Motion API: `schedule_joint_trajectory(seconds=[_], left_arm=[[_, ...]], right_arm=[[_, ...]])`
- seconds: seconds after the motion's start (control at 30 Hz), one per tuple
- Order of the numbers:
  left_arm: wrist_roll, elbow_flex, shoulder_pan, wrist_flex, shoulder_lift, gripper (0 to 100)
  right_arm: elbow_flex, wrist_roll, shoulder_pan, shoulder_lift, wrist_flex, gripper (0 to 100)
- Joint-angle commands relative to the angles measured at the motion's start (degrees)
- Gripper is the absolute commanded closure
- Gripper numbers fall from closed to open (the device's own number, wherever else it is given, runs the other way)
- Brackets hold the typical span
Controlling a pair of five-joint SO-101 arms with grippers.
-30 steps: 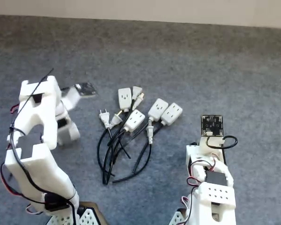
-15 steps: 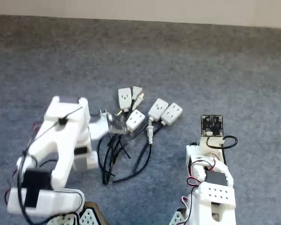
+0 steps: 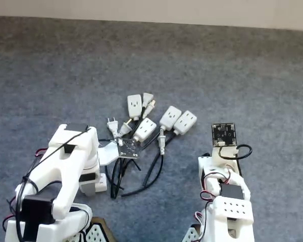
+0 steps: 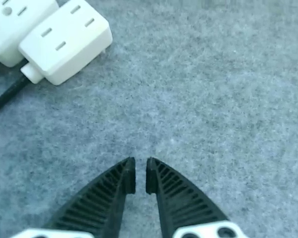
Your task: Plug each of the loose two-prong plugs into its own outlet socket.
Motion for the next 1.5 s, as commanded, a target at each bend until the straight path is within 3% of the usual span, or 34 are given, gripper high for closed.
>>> schedule_joint_trajectory(seconds=[0.0, 0.17, 0.5, 0.67, 0.87, 1.0, 1.2, 1.47], left_arm=[[1.3, -0.1, 0.7, 0.0, -1.7, 81], [1.3, -2.4, -1.6, 1.1, -1.7, 82], [-2.2, -6.5, -4.8, 12.1, -1.7, 82], [-1.8, -6.5, -4.9, 9.7, -1.7, 82], [6.8, -6.5, -4.8, 0.3, -1.7, 82], [9.7, -6.5, -4.7, -1.8, -1.3, 78], [6.9, -5.4, -4.8, -1.5, -1.5, 63], [6.3, -5.3, -7.1, -1.4, -1.7, 62]], right_arm=[[-0.2, 0.9, -0.5, -0.7, -1.0, 94.3], [-0.2, 1.0, -0.6, -0.7, -1.0, 94.3], [-0.2, 1.0, -0.6, -0.7, -1.0, 94.3], [-0.2, 1.0, -0.6, -0.7, -1.0, 94.3], [-0.2, 1.0, -0.6, -0.7, -1.0, 94.3], [-0.2, 1.0, -0.6, -0.7, -1.0, 94.3], [-0.2, 1.0, -0.6, -0.7, -1.0, 94.3], [-0.2, 1.1, -0.6, -0.7, -1.0, 94.3]])
